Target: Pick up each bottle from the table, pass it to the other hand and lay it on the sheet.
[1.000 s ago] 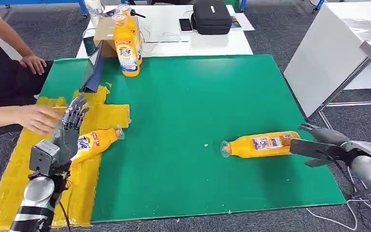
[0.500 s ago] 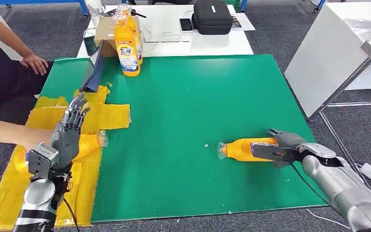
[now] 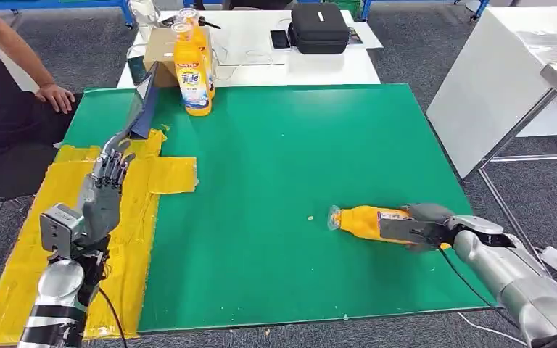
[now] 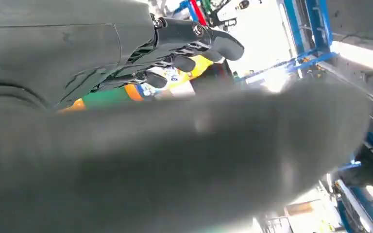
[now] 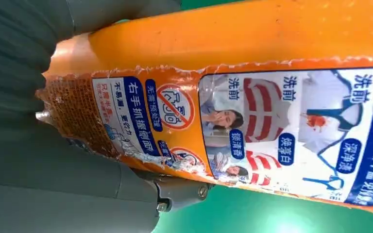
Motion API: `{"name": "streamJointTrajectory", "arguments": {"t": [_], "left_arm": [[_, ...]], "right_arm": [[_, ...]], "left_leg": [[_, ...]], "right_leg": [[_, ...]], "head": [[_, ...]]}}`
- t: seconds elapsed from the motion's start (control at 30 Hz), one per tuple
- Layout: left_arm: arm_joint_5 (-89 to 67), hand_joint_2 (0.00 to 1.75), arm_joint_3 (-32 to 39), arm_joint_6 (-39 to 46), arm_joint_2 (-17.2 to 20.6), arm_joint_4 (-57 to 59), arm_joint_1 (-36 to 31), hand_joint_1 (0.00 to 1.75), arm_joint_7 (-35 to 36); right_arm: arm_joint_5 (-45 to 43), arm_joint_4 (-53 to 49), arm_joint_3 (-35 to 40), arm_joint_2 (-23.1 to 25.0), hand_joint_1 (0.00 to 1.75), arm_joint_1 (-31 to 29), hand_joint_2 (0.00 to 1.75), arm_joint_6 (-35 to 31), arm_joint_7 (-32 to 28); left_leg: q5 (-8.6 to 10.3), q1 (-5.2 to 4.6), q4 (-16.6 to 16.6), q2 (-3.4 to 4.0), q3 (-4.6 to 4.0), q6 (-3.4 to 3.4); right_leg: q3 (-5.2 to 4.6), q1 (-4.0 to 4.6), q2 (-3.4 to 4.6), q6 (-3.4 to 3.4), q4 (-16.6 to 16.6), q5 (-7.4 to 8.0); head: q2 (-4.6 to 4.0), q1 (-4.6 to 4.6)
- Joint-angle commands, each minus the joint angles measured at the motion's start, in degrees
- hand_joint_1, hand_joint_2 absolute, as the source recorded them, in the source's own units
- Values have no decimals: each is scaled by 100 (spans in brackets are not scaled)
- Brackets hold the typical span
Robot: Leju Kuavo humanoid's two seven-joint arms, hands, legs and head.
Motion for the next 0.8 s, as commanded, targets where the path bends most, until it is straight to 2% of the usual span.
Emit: {"name": "streamJointTrajectory", "arguments": {"t": [0.03, 0.1, 0.13, 0.17, 0.2, 0.23, 0.3, 0.33, 0.37, 0.43, 0.6, 0.73, 0.8], "left_arm": [[531, 175, -72, -517, -15, 152, 91, 0, 202], [906, 175, 14, -847, -72, -174, 423, 0, 263], [1055, 175, 7, -1005, -139, -345, 580, 0, 347], [1177, 175, -29, -1116, -197, -435, 648, 0, 404], [1207, 175, -87, -1128, -265, -555, 720, 0, 421], [1213, 175, -164, -1112, -358, -700, 789, 0, 463], [1211, 175, -368, -1063, -500, -859, 812, 0, 565], [1214, 175, -412, -1025, -510, -877, 811, 0, 593], [1195, 175, -449, -986, -527, -919, 830, 0, 594], [1130, 175, -551, -913, -558, -1050, 935, 0, 613], [1132, 175, -628, -927, -560, -1051, 929, 0, 609], [982, 175, -898, -843, -579, -1058, 943, 0, 576], [958, 175, -947, -785, -559, -1028, 917, 0, 564]], "right_arm": [[-721, 364, -741, 856, 175, 477, 175, -786, -341], [-1324, -159, -1599, 1574, 175, 802, 175, -1387, -774], [-1603, -761, -1982, 1972, 175, 1050, 175, -1451, -808], [-1567, -1136, -2004, 2154, 175, 1116, 175, -1480, -635], [-1306, -1402, -1832, 2275, 175, 1045, 175, -1596, -398], [-1276, -1667, -1770, 2487, 175, 1007, 175, -1568, -194], [-1215, -1704, -1474, 2917, 175, 860, 175, -1380, -13], [-1201, -1679, -1434, 2992, 175, 846, 175, -1428, 39], [-827, -1682, -1260, 3002, 175, 809, 175, -1669, 65], [-631, -1627, -1077, 3273, 175, 824, 175, -1801, 140], [-704, -1521, -1010, 3368, 175, 835, 175, -1642, 82], [-682, -1060, -713, 4006, 175, 776, 175, -1725, 1], [-747, -986, -559, 4166, 175, 755, 175, -1747, -54]], "left_leg": [[2, 10, -14, -6, 20, -12], [-1, 12, -20, 10, 28, -12], [-8, 20, -13, 38, 28, -11], [-11, 22, -29, 64, 43, -17], [-12, 25, -14, 71, 29, -14], [-21, 28, -15, 108, 33, -26], [-34, 24, -6, 134, 19, -42], [-31, 20, -8, 138, 19, -45], [-26, 19, -4, 112, 8, -44], [-13, 21, -2, 85, -9, -38], [-4, 20, -5, 69, -28, -41], [-5, 20, -5, 60, -34, -41], [-9, 19, -6, 74, -32, -44]], "right_leg": [[21, 9, 11, -17, -15, 1], [27, 11, 28, -18, -19, 3], [26, 17, 49, -14, -16, 6], [35, 17, 84, -24, -21, 11], [19, 20, 85, -18, -8, 10], [8, 21, 131, -28, -1, 12], [-22, 20, 140, -20, 13, 10], [-30, 15, 147, -25, 20, 7], [-36, 15, 121, -22, 27, 1], [-51, 18, 104, -24, 36, -7], [-64, 16, 86, -21, 40, -8], [-65, 13, 85, -23, 40, -8], [-69, 11, 101, -26, 42, -7]], "head": [[0, -2], [0, 0], [0, 0], [0, 4], [0, 9], [0, 4], [0, -2], [0, -11], [0, -9], [0, -2], [0, -7], [0, 0], [0, 0]]}}
